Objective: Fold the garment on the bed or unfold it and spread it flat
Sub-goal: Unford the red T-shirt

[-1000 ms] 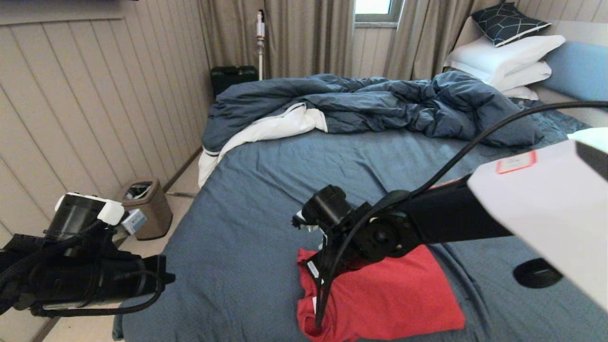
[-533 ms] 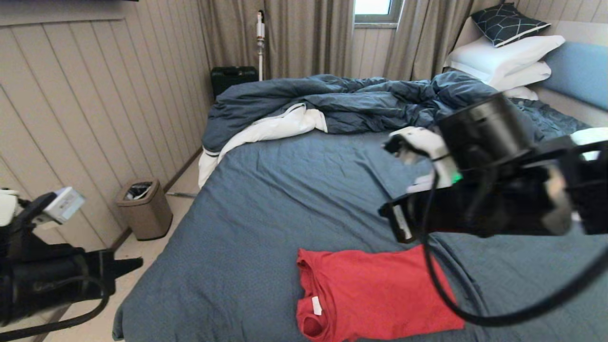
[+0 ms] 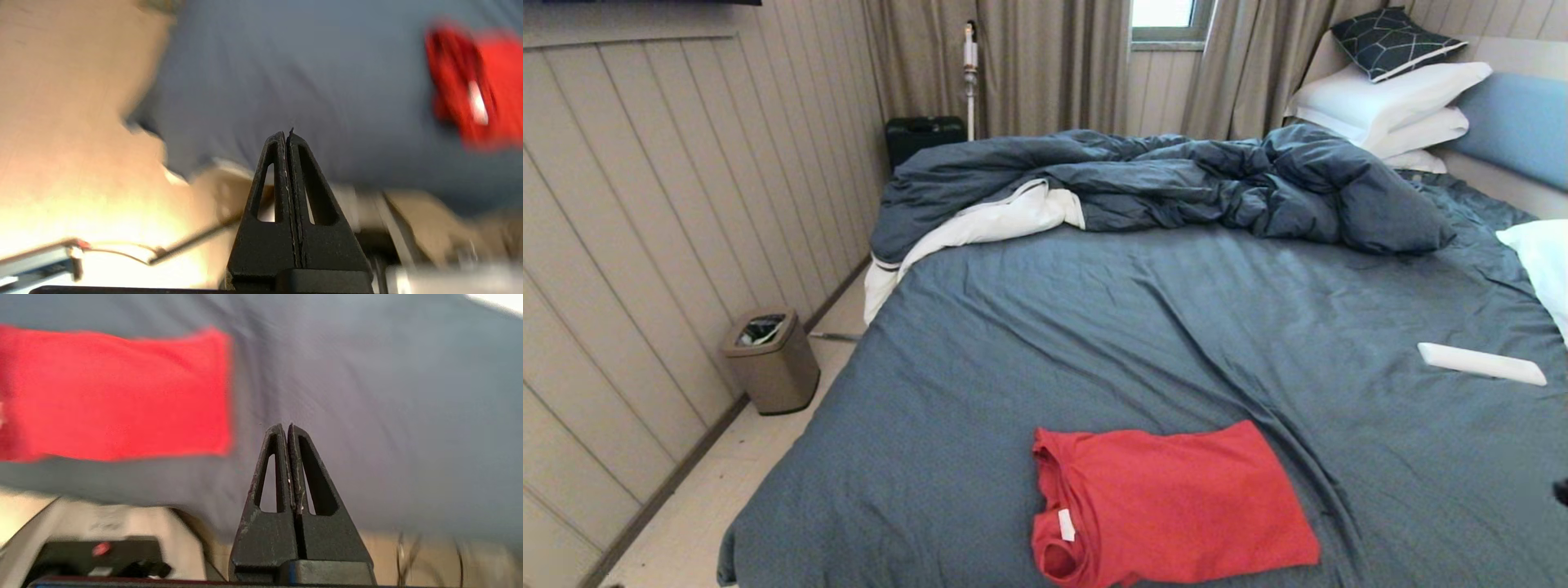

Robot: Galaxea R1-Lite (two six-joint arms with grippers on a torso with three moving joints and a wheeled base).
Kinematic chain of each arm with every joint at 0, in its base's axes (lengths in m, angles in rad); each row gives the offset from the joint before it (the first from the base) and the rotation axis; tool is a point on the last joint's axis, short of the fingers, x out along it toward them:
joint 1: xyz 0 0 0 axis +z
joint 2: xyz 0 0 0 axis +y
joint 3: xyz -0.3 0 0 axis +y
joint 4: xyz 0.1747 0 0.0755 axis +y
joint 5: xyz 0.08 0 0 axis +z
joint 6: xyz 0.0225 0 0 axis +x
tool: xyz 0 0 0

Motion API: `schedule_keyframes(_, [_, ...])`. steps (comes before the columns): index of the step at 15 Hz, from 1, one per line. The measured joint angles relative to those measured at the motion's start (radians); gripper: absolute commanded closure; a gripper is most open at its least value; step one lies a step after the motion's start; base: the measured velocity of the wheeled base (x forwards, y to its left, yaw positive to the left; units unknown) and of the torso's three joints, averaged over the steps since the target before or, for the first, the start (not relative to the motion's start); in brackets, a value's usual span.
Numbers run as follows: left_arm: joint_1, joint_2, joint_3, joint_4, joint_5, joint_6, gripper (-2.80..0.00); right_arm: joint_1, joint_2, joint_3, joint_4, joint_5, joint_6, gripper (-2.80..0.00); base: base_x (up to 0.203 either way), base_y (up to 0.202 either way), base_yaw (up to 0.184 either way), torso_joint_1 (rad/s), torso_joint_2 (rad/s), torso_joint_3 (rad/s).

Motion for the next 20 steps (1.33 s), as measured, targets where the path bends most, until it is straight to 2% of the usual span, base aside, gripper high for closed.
schedule_keyframes(3, [0.018,-0.141,0.113,0.144,-0.207,0.011,0.00,-0.085,-0.235,0.249,0.005,0.005,0.000,0.00,0.000,0.000,0.000,0.000,0.00,0.000])
schedule_keyframes(5, [-0.003,-0.167,0.163,0.148,-0.320,0.030,0.00,-0.103,-0.356,0.386,0.005,0.013,0.004,0.00,0.000,0.000,0.000,0.000,0.00,0.000])
schedule_keyframes(8, [-0.110,-0.200,0.196,0.172,-0.365,0.045,0.00,-0.136,-0.492,0.483,-0.005,0.016,0.007,0.00,0.000,0.000,0.000,0.000,0.00,0.000])
schedule_keyframes(9, [-0.151,-0.221,0.223,0.161,-0.366,0.048,0.00,-0.148,-0.534,0.509,-0.008,0.021,0.007,0.00,0.000,0.000,0.000,0.000,0.00,0.000])
schedule_keyframes(11, [-0.186,-0.277,0.245,0.140,-0.349,0.048,0.00,-0.156,-0.614,0.550,-0.019,0.037,0.003,0.00,0.000,0.000,0.000,0.000,0.00,0.000])
schedule_keyframes(13, [-0.197,-0.359,0.261,0.099,-0.262,0.039,0.00,-0.158,-0.684,0.591,-0.037,0.081,-0.005,0.00,0.000,0.000,0.000,0.000,0.00,0.000])
schedule_keyframes(15, [-0.201,-0.456,0.282,0.036,-0.123,0.035,0.00,-0.158,-0.719,0.617,-0.041,0.103,-0.007,0.00,0.000,0.000,0.000,0.000,0.00,0.000])
schedule_keyframes(18, [-0.205,-0.559,0.323,-0.073,0.153,0.039,0.00,-0.159,-0.739,0.621,-0.036,0.126,-0.010,0.00,0.000,0.000,0.000,0.000,0.00,0.000])
schedule_keyframes(20, [-0.201,-0.585,0.352,-0.211,0.337,0.066,0.00,-0.157,-0.742,0.621,-0.033,0.127,-0.004,0.00,0.000,0.000,0.000,0.000,0.00,0.000])
